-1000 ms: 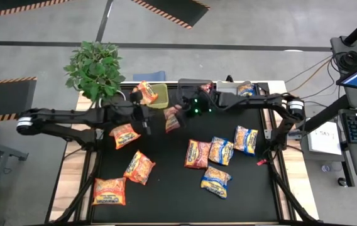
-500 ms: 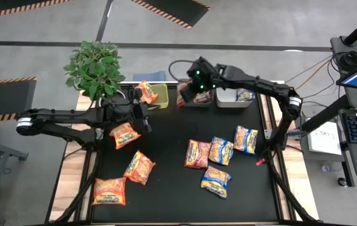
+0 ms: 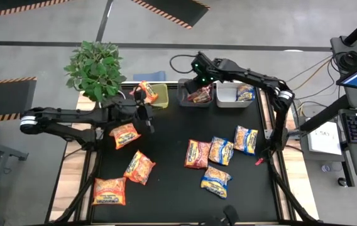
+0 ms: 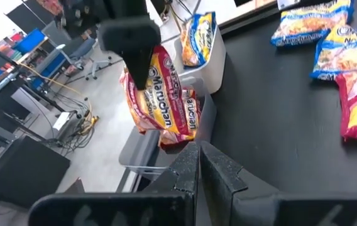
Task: Sort Maruchan noodles
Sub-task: Put the top red noodle pack into the black bin
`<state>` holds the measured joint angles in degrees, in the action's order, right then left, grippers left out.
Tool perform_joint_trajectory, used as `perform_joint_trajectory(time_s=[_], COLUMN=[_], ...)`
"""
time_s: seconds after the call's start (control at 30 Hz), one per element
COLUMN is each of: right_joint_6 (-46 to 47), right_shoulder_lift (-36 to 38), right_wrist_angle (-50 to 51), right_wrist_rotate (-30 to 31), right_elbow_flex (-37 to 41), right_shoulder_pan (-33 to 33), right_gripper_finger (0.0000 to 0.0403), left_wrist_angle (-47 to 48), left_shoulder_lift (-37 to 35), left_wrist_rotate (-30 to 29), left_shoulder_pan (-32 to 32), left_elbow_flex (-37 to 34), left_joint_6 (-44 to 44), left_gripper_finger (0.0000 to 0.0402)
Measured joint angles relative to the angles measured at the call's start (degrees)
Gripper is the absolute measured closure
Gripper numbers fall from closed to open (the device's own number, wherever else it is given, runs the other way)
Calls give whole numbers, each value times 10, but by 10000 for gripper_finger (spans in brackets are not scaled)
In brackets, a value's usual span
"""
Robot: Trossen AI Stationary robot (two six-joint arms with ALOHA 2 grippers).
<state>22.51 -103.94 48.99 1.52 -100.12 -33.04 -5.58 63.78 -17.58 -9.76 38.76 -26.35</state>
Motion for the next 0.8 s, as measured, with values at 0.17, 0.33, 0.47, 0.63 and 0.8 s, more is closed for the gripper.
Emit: perform_joint_trajectory(time_s=[0.17, 0.33, 0.47, 0.63, 0.8], right_joint_6=[-5, -7, -7, -16, -22], right_shoulder_lift=[-28, -47, -60, -85, -103], right_wrist_angle=[-9, -35, -55, -70, -90], right_wrist_rotate=[0, 0, 0, 1, 0], right_elbow_flex=[0, 0, 0, 0, 0], right_shoulder_pan=[-3, -3, -3, -3, -2], right_gripper_finger=[385, 385, 385, 385, 380], left_wrist_angle=[-10, -34, -53, -63, -63], left_shoulder_lift=[25, 52, 68, 80, 83], left_wrist_rotate=[0, 0, 0, 0, 0], left_shoulder_pan=[-1, -2, -3, -4, -5], left_elbow_flex=[0, 0, 0, 0, 0], left_joint_6=[0, -2, -2, -2, 1], left_gripper_finger=[402, 402, 402, 402, 402])
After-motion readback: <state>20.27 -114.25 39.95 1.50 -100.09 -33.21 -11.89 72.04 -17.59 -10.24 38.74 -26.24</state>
